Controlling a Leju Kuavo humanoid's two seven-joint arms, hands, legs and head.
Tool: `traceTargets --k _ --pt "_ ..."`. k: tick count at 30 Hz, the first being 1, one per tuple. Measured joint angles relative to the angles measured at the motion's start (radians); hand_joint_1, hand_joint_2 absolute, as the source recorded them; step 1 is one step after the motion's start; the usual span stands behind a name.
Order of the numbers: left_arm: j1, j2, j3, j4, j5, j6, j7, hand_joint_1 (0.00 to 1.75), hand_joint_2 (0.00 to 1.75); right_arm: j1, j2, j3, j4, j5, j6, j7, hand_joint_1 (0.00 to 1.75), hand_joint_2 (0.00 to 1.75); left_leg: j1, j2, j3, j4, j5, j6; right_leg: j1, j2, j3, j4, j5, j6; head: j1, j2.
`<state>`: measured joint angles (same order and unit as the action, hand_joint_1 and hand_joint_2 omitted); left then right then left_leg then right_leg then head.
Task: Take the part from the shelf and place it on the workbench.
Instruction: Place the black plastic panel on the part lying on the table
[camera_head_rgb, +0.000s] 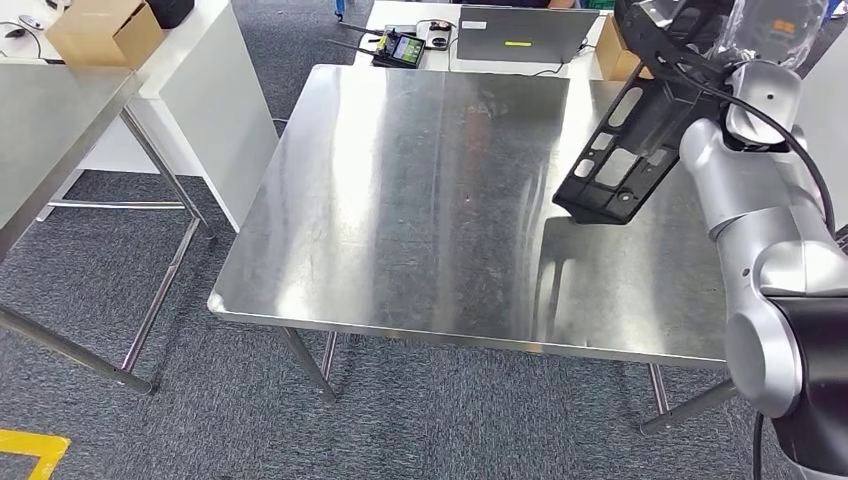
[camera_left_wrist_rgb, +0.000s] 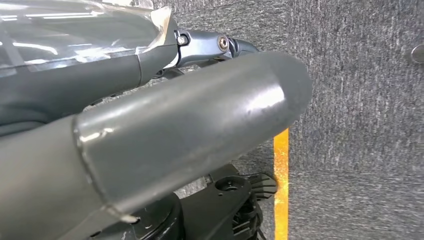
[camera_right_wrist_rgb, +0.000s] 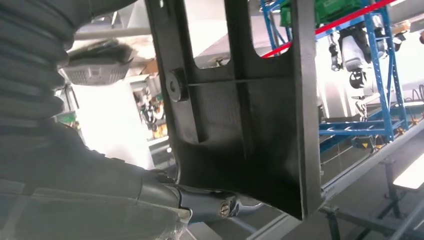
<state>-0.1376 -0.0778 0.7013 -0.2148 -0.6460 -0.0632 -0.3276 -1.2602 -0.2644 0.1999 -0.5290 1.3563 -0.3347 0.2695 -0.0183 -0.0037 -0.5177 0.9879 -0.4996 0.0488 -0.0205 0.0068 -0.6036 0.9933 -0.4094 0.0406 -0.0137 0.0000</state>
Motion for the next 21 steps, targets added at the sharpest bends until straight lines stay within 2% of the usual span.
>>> traceTargets --k 7,12,16,17,20,21 --pt "0.001 0.0 0.008 0.0 0.006 -0.001 -0.007 0.0 0.0 0.003 0.017 0.05 0.069 0.073 0.045 0.003 0.0 1.75 0.003 -0.001 0.023 -0.001 -0.007 0.0 0.004 0.0 0.024 -0.004 -0.008 0.002 0.0 0.0" --pt "0.001 0.001 0.013 0.0 0.004 -0.01 -0.011 0.0 0.0 -0.03 0.032 0.066 0.103 0.048 0.243 -0.085 0.0 1.75 0.008 -0.005 0.046 -0.002 -0.016 -0.002 0.008 -0.002 0.039 -0.011 -0.021 -0.005 0.0 0.0" --pt "0.001 0.001 0.013 0.0 0.004 -0.01 -0.011 0.0 0.0 -0.036 0.032 0.066 0.106 0.043 0.262 -0.092 0.0 1.75 0.009 -0.006 0.049 -0.002 -0.018 -0.003 0.009 -0.003 0.042 -0.012 -0.024 -0.006 0.001 0.0" --pt "0.001 0.001 0.013 0.0 0.003 -0.011 -0.011 0.0 0.0 -0.046 0.03 0.065 0.109 0.036 0.294 -0.104 0.0 1.75 0.009 -0.006 0.052 -0.002 -0.02 -0.003 0.009 -0.003 0.045 -0.013 -0.025 -0.006 0.001 0.0" --pt "-0.008 0.004 0.012 -0.001 -0.008 -0.017 -0.008 0.0 0.0 -0.144 0.006 0.049 0.118 -0.043 0.564 -0.184 0.0 1.75 0.007 0.002 0.065 0.0 -0.028 0.002 0.01 0.003 0.063 -0.014 -0.026 0.0 0.001 0.0" --pt "-0.011 0.005 0.013 -0.001 -0.01 -0.018 -0.01 0.0 0.0 -0.17 -0.002 0.041 0.118 -0.065 0.608 -0.197 0.0 1.75 0.005 0.005 0.064 0.001 -0.028 0.005 0.01 0.006 0.066 -0.013 -0.025 0.003 0.001 0.0"
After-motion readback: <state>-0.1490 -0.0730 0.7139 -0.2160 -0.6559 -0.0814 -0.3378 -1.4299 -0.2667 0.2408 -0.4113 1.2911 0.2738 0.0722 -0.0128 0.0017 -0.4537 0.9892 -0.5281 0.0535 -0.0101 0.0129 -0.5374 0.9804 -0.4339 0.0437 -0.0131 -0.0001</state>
